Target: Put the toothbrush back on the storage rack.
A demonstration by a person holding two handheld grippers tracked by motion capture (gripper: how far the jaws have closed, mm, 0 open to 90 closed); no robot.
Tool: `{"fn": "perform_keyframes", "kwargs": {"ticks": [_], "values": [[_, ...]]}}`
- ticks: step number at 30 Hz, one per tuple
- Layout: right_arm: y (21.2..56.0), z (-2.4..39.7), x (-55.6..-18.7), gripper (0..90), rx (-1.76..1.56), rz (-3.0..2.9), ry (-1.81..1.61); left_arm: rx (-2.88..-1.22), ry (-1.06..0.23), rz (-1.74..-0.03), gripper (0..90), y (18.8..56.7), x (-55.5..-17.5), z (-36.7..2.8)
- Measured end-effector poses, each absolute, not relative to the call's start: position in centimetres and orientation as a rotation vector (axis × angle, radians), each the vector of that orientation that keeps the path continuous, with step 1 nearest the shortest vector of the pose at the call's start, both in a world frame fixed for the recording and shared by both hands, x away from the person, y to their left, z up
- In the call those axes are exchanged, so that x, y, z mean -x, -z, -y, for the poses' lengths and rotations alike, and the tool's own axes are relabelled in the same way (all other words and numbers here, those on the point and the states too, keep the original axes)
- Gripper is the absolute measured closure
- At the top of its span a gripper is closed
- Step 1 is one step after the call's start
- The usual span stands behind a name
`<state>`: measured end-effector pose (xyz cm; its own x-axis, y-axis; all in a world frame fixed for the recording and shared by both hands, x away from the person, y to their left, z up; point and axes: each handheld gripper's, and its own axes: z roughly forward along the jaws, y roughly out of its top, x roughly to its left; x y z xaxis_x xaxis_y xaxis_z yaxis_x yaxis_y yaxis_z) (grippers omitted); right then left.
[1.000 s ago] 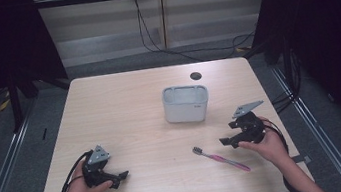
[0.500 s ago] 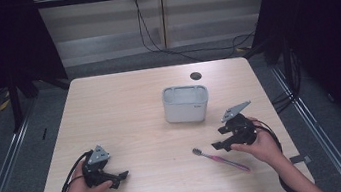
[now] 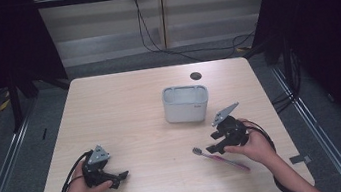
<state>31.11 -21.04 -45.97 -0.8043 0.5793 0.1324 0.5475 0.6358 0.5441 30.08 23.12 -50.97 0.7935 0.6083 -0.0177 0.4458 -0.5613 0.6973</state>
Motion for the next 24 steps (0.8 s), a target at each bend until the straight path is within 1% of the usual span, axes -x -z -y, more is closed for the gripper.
{"fn": "perform_keyframes", "kwargs": {"ticks": [15, 20, 24], "values": [[47.0, 19.1, -31.1, 48.4, -0.928, -2.890, -0.797, -2.260, -0.292, -0.775, 0.0, 51.0, -30.1, -23.1], [47.3, 18.8, -31.1, 53.4, -0.915, -2.906, -0.776, -2.260, -0.291, -0.775, 0.0, 51.0, -30.1, -23.1], [47.5, 18.5, -31.0, 55.7, -0.874, -2.919, -0.725, -2.260, -0.292, -0.775, 0.0, 51.0, -30.1, -23.1]]}}
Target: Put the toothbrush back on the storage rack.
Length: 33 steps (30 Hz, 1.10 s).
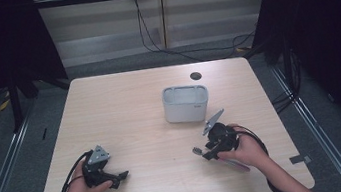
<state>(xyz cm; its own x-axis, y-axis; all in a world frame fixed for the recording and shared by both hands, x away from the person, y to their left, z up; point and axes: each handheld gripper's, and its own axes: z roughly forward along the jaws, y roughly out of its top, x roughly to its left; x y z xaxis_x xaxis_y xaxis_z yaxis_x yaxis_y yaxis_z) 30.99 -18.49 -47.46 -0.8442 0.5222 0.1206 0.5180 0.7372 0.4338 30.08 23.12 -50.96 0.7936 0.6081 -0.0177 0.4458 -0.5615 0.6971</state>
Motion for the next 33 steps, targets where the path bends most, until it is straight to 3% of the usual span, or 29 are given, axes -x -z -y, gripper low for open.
{"fn": "perform_keyframes", "kwargs": {"ticks": [5, 6, 13, 33], "values": [[47.7, 18.2, -30.9, 61.1, -0.851, -2.920, -0.698, -2.260, -0.292, -0.775, 0.0, 51.0, -30.1, -23.1], [47.6, 18.1, -31.0, 66.8, -0.829, -2.909, -0.679, -2.260, -0.292, -0.775, 0.0, 51.0, -30.1, -23.1], [47.5, 17.7, -30.8, 83.9, -0.806, -2.927, -0.634, -2.260, -0.292, -0.776, 0.0, 51.0, -30.1, -23.1], [46.5, 18.9, -31.5, 85.8, -0.990, -2.872, -0.787, -2.260, -0.292, -0.775, 0.0, 51.0, -30.1, -23.1]]}}
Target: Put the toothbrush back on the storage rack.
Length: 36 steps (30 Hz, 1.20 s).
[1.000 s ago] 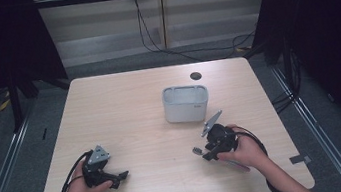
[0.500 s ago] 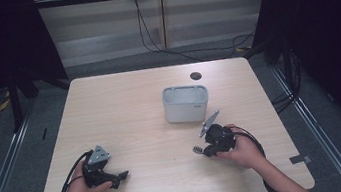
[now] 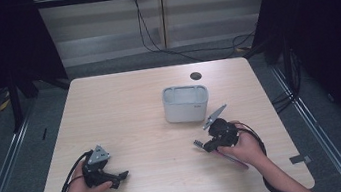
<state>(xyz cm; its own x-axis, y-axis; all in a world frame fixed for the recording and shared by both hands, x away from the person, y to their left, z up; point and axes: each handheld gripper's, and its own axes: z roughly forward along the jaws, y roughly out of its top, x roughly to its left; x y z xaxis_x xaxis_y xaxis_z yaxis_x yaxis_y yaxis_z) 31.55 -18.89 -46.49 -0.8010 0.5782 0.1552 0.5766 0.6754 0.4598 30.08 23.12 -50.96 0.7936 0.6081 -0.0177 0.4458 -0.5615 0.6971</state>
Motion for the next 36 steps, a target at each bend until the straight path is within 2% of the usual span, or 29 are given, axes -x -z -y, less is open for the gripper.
{"fn": "perform_keyframes", "kwargs": {"ticks": [36], "values": [[41.7, 23.0, -32.3, 86.3, -1.049, -2.593, -1.242, -2.260, -0.291, -0.776, 0.0, 51.0, -30.1, -23.1]]}}
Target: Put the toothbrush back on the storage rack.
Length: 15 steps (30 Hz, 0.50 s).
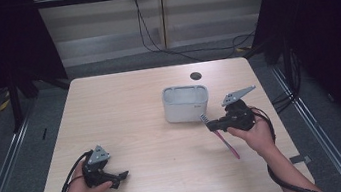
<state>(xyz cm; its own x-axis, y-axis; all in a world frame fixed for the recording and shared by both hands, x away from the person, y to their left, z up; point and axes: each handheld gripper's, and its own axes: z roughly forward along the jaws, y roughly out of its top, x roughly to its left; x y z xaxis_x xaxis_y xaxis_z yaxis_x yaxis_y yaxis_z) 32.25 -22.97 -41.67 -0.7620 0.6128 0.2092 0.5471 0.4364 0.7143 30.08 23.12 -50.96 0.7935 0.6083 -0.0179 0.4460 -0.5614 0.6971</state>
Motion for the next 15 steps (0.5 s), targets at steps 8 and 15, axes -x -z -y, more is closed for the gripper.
{"fn": "perform_keyframes", "kwargs": {"ticks": [8, 15], "values": [[40.4, 23.1, -32.5, 86.3, -1.052, -2.498, -1.330, -2.260, -0.292, -0.776, 0.0, 51.0, -30.1, -23.1], [39.4, 23.3, -32.8, 86.2, -1.051, -2.446, -1.379, -2.260, -0.291, -0.776, 0.0, 51.0, -30.1, -23.1]]}}
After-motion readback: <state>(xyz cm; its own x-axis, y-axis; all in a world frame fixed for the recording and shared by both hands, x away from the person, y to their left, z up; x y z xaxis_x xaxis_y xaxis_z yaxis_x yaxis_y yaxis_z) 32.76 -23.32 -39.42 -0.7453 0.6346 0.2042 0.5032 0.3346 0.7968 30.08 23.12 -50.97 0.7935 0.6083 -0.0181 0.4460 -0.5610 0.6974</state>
